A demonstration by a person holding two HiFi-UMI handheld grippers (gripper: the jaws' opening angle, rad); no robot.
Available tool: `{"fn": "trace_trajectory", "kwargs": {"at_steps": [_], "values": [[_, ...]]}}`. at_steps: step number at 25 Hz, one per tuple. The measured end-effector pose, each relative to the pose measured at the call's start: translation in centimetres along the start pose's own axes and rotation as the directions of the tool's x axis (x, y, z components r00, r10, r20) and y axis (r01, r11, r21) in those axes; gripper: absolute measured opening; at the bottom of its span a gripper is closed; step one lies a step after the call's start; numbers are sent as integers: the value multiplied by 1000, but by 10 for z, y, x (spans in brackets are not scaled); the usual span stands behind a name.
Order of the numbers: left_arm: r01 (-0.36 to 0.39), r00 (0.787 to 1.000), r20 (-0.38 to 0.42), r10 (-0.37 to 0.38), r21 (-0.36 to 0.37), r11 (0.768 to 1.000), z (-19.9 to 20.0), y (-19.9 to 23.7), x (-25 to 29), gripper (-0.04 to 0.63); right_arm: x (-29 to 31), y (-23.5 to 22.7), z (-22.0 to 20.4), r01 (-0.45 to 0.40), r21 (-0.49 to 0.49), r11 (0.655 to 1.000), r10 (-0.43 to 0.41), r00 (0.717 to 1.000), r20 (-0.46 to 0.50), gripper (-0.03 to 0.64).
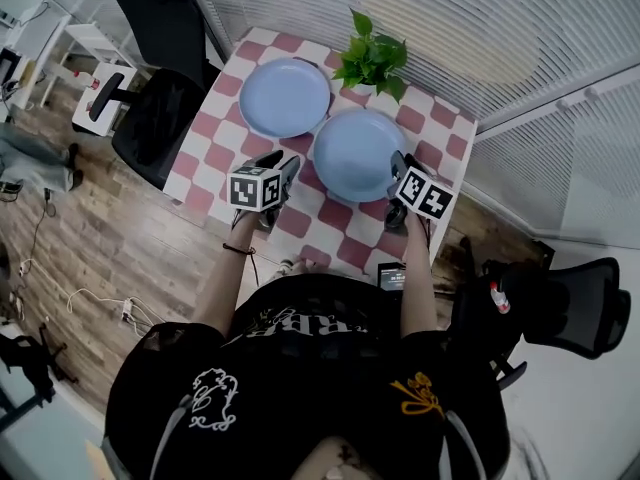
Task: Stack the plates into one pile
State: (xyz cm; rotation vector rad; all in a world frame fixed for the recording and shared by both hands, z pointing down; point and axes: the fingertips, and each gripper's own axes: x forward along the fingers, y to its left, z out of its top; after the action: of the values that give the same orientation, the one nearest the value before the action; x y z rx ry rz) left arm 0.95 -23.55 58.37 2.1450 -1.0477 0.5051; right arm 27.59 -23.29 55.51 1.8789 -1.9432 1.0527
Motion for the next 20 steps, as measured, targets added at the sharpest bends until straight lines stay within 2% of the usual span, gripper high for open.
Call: {"fn": "trace_trajectory", "kwargs": {"at_steps": [6,11,16,20], "values": [[-49,996,67,51,-23,999,12,21,-29,181,14,56,16,-125,-119,985,125,992,-8,120],[-85,990,109,87,-19,996,19,29,-51,181,29,99,14,-220,-163,962,215,976,-44,120],[-73,990,119,71,11,997,22,37,-63,181,37,137,0,-268,-163,950,260,963,-71,117],[-45,995,95,40,54,998,28,60,-62,181,45,159,-13,-254,-153,955,244,966,-81,112]]}}
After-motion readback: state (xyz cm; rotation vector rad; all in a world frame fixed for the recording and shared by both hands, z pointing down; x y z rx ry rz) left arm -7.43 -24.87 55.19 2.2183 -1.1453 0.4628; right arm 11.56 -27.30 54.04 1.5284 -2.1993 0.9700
